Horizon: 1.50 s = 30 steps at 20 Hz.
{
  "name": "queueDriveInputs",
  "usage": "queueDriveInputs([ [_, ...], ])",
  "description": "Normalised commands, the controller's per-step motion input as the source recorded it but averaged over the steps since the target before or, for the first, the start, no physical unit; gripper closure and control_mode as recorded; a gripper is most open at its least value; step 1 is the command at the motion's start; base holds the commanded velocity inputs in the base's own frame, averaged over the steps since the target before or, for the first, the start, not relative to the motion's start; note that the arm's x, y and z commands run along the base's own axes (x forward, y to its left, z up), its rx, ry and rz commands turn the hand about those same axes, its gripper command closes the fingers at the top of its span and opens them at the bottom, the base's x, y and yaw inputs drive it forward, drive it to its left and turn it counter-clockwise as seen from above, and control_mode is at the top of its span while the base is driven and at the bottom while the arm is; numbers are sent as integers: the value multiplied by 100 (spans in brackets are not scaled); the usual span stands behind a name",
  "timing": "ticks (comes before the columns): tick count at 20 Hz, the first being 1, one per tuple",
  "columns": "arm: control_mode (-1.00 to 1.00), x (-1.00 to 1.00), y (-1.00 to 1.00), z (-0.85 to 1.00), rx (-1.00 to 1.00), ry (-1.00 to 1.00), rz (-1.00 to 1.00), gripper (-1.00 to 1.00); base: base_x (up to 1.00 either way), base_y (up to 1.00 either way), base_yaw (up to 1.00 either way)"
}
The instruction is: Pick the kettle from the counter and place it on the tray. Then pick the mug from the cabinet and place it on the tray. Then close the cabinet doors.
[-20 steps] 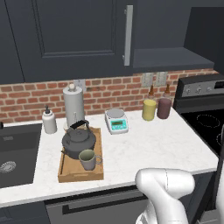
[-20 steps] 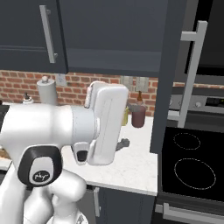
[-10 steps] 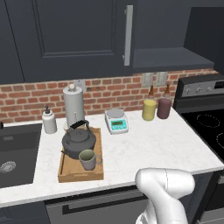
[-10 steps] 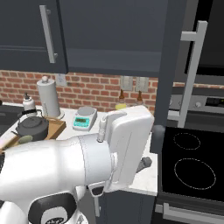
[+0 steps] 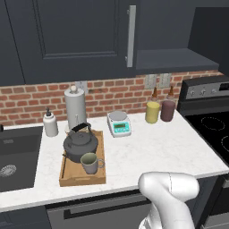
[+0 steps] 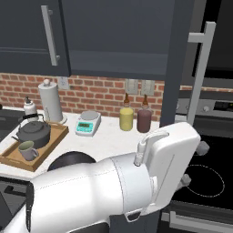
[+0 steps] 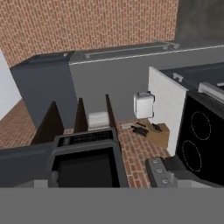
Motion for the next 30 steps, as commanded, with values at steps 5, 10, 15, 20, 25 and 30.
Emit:
queueDriveInputs([
  [5, -100, 22, -39, 1, -8, 0, 0, -100, 0, 0, 0],
  [10, -100, 29, -18, 0, -7, 0, 0, -100, 0, 0, 0],
  [15, -100, 49, -2, 0, -7, 0, 0, -100, 0, 0, 0],
  [20, -100, 48, 0, 0, -5, 0, 0, -100, 0, 0, 0],
  [25, -100, 28, 10, 1, -4, 0, 2, -100, 0, 0, 0],
  [30, -100, 32, 32, 4, -7, 0, 4, -100, 0, 0, 0],
])
